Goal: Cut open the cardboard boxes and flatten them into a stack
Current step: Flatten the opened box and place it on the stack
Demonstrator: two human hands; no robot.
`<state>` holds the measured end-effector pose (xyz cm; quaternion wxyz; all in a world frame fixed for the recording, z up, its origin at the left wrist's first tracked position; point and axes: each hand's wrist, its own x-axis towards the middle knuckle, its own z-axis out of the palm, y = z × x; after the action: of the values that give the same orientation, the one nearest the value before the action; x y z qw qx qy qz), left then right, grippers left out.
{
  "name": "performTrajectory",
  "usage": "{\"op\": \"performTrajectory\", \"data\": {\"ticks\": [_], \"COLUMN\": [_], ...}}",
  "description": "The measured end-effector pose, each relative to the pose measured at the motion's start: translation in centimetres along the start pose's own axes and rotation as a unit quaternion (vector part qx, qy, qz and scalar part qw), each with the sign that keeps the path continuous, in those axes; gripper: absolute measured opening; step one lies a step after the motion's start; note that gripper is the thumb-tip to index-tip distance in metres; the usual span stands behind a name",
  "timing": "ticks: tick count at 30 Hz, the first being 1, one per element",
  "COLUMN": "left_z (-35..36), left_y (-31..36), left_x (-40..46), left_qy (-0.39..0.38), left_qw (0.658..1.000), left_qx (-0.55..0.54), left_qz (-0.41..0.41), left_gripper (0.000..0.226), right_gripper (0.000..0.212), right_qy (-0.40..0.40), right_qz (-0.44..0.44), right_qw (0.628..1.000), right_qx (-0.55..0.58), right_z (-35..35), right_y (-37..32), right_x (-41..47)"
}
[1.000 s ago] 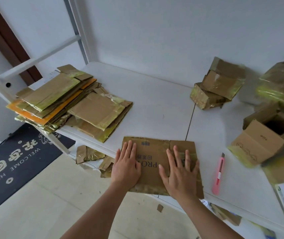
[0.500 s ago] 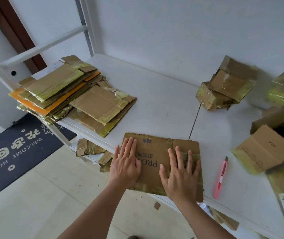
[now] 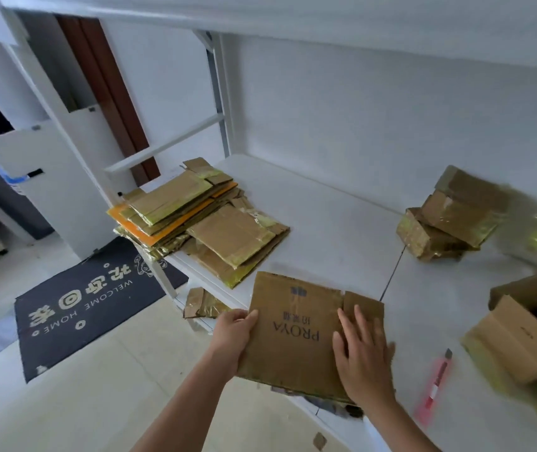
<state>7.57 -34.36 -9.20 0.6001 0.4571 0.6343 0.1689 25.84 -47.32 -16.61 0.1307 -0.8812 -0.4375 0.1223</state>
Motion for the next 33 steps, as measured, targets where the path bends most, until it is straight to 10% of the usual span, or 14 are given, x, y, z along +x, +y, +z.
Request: {"op": "performTrajectory", "data": {"ticks": [8, 22, 28, 33], "left_z": [-5.8, -23.4, -25.0, -25.3], "left_y": [7.5, 15.5, 14.8, 11.4], "left_x": [2.4, 19.8, 26.1, 28.1], "left_qy": [0.083, 0.117, 0.210, 0.234], "left_qw": [0.959, 0.940, 0.975, 0.878], "left_qx": [-0.266, -0.322, -0.057, 0.336], "left_qz": [0.055, -0.004, 0.037, 0.250], "left_gripper": [0.021, 0.015, 0.016, 0.065], "right_gripper": [0.052, 0.051, 0.050, 0.066], "right_qy": [0.163, 0.018, -0.031, -0.083], "right_qz": [-0.105, -0.134, -0.107, -0.110], "right_qw": [0.981, 0.985, 0.993, 0.986], "right_qx": [0.015, 0.108, -0.034, -0.096], "right_z": [-6.4, -0.9, 2.7, 5.4], "right_y": [-12.3, -36.7, -39.3, -40.4], "right_x": [4.7, 20.6, 25.5, 28.4]}}
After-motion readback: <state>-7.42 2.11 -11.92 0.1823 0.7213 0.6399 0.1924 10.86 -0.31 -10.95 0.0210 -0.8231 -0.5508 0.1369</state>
